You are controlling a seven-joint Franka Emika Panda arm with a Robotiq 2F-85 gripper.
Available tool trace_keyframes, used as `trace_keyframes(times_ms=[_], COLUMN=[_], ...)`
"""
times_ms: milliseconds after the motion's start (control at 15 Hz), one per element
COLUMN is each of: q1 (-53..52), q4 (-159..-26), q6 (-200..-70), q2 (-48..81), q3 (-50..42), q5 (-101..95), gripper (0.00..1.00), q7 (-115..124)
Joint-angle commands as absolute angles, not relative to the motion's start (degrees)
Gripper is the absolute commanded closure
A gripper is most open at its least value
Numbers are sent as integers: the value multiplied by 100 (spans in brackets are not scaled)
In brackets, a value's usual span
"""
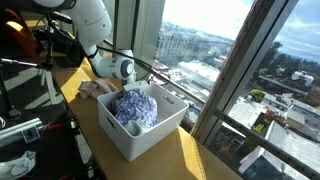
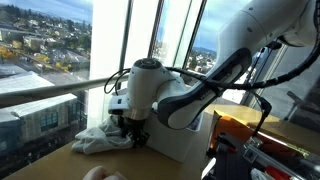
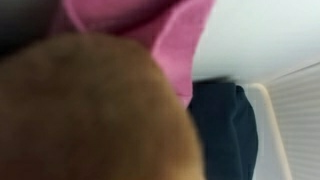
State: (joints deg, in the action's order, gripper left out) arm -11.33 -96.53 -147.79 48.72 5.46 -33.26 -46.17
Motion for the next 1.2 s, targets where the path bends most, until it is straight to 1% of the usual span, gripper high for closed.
trace_keyframes(times_ms=[0, 267, 333, 467, 533, 667, 1133], q1=[-1058, -1046, -1090, -1131, -1127, -1126, -925], q4=[-10052, -10203, -10274, -10375, -10408, -10420, -10070], q6=[-14889, -14766, -14762, -14767, -14749, -14719, -14624], q2=[4488, 4002, 3824, 3481, 3308, 2977, 1960], q3=[530, 683, 710, 754, 784, 795, 804], q5=[-3391, -3183, -3166, -3152, -3139, -3147, -2949], gripper=[66, 95, 99, 100, 97, 97, 97], q7=[-4673, -4579, -4524, -4464, -4464, -4441, -4601])
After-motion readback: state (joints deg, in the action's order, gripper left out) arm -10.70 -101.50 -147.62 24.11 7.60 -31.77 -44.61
